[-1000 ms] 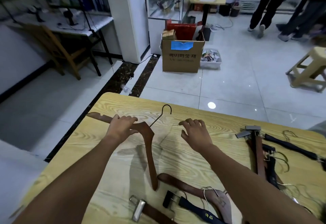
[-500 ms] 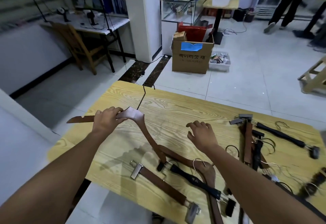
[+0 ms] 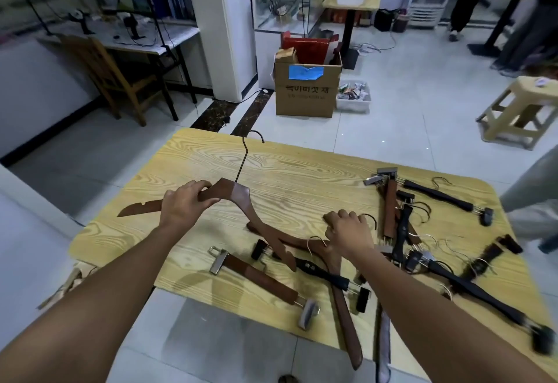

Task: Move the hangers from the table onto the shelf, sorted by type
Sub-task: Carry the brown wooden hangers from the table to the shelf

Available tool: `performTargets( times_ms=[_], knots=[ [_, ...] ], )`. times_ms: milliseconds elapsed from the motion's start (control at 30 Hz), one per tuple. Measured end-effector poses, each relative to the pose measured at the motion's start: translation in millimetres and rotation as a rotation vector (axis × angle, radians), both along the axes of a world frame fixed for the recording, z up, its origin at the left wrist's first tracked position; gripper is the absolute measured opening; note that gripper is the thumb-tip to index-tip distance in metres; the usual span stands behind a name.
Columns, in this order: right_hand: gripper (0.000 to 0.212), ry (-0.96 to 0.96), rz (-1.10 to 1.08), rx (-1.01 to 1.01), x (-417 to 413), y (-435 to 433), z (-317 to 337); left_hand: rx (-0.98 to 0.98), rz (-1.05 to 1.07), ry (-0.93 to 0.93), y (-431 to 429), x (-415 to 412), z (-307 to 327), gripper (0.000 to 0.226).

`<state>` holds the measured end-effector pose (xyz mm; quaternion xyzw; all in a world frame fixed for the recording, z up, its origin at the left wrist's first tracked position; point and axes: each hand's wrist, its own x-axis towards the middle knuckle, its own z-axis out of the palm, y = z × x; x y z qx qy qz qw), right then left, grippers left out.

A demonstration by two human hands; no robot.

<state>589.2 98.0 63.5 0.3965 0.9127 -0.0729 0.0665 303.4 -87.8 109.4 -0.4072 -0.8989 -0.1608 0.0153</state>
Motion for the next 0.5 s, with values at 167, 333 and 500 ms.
performTargets(
  times_ms=[167,333,500],
  knots=[
    [0.040,-0.077,-0.022,-0.031,33,-34,-14,0.045,-0.012,-0.054,-19,22,-13,0.042],
    [0.041,-0.114,-0.012,-0.054,48,-62,-29,0.047,-0.034,-0.082,-41,40,-28,0.041],
    [0.046,-0.133,0.008,-0.070,42,-70,-43,0.029,-0.039,-0.080,-48,49,-36,0.042]
  ],
)
